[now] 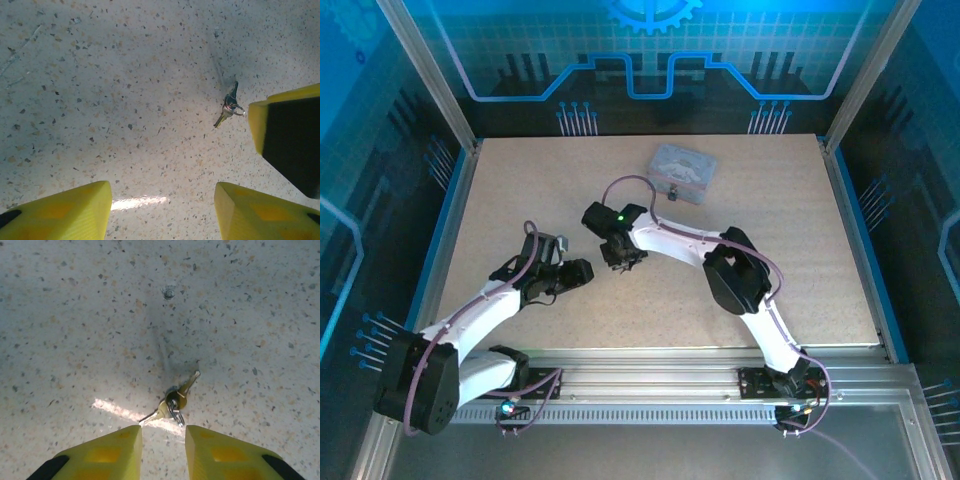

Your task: Unlock a padlock with a key

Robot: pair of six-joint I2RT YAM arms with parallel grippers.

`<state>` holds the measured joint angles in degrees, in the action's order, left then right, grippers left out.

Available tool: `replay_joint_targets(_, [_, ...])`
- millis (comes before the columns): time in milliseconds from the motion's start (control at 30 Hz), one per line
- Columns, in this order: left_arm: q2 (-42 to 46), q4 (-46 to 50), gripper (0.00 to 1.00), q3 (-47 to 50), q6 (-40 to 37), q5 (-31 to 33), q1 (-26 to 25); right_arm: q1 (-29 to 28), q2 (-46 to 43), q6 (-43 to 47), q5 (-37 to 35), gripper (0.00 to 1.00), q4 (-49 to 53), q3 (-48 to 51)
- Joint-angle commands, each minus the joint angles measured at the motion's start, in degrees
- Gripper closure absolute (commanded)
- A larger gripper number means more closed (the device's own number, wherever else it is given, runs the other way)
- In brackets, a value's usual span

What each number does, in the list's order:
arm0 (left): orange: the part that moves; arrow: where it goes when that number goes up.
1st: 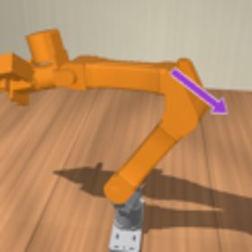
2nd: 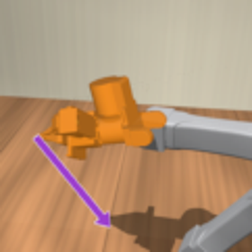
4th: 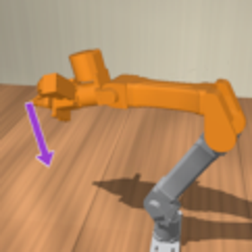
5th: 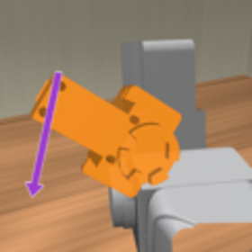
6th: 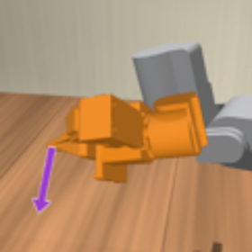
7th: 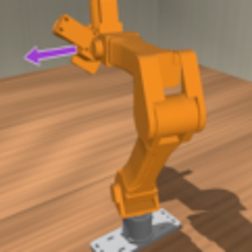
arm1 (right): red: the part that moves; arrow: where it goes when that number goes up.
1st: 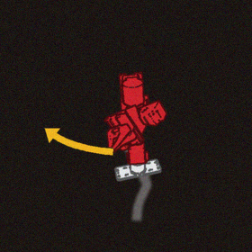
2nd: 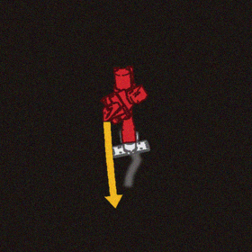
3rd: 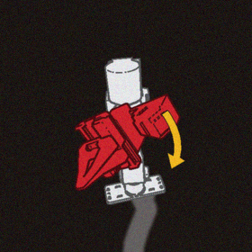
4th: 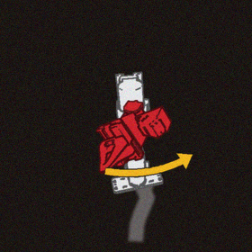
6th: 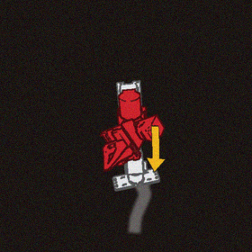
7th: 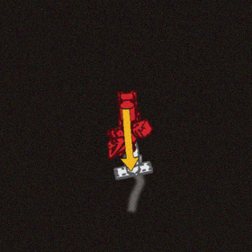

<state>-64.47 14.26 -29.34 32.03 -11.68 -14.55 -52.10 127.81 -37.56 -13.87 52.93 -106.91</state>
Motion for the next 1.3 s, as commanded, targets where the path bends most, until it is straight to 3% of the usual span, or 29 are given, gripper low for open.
replay_joint_targets(0, [0.1, 0.1, 0.43, 0.6, -0.7, -0.9, -0.4, 1.0, 2.4, -2.2, 0.9, 0.71, 5.1, -2.9])
replay_joint_targets(500, [-0.3, 0.1, 0.4, 0.9, -3.0, -1.4, -0.5, 1.5, 7.0, -4.0, 2.5, 0.67, 6.2, -6.4])
replay_joint_targets(1267, [1.3, 0.8, 0.39, 1.7, -3.2, -1.3, -0.5, 2.2, 10.2, -3.0, 3.5, 0.7, 7.0, -7.6])
